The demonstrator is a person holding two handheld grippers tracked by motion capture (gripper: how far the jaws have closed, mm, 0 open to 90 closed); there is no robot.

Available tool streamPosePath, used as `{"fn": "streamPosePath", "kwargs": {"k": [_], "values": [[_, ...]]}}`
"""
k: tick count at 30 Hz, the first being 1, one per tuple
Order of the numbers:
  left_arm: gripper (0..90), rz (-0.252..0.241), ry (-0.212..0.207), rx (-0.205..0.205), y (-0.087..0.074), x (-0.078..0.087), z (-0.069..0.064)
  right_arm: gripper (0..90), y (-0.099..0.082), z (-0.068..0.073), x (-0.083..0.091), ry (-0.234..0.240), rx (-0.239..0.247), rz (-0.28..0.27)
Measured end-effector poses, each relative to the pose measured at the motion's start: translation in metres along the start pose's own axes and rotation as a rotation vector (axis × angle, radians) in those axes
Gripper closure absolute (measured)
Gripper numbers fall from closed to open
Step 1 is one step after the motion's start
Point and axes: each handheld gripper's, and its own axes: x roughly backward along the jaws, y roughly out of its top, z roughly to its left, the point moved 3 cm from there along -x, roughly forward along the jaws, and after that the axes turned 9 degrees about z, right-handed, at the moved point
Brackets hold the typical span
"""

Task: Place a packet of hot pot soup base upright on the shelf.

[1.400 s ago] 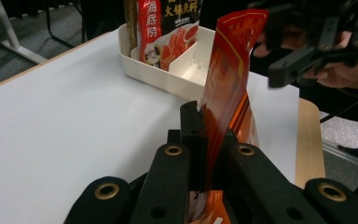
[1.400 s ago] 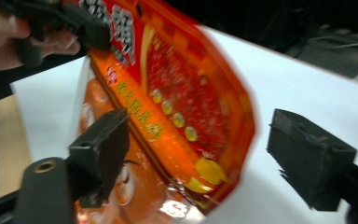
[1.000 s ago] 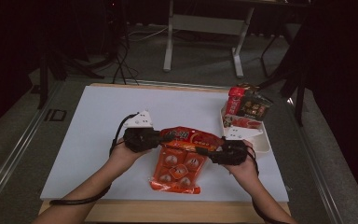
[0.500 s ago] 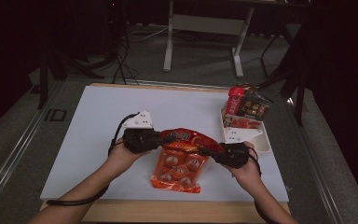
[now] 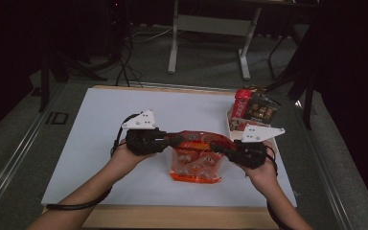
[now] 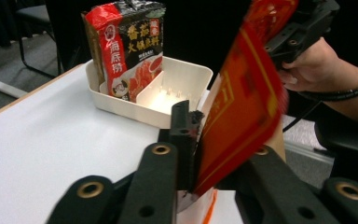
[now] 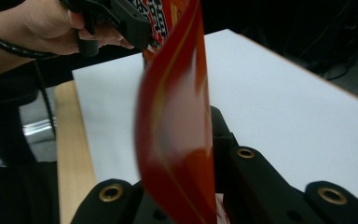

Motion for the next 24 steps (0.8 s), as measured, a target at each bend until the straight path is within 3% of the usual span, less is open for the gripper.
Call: {"fn": "streamPosePath", "kwargs": {"k": [5, 11, 12, 14, 17, 24], "values": [[56.1, -0.016, 0.01, 0.052, -0.005, 0.0, 0.008, 90.0, 0.003, 0.002, 0.001, -0.045, 0.033, 0.002], [29.9, -0.059, 0.018, 0.116, -0.011, 0.007, 0.015, 90.0, 0.005, -0.004, 0.004, -0.056, 0.013, 0.006], [25.2, -0.059, -0.001, 0.109, -0.013, 0.008, 0.015, 90.0, 0.005, -0.005, 0.005, -0.058, 0.01, 0.003], [15.8, -0.049, 0.024, 0.118, -0.015, 0.008, 0.016, 90.0, 0.007, -0.007, 0.008, -0.058, -0.003, -0.006], [12.2, -0.026, 0.056, 0.111, -0.02, 0.007, 0.017, 90.0, 0.012, -0.01, 0.013, -0.059, -0.017, -0.025], [2.7, -0.013, 0.052, 0.131, -0.037, 0.005, 0.022, 90.0, 0.027, -0.014, 0.026, -0.08, -0.026, -0.055]]}}
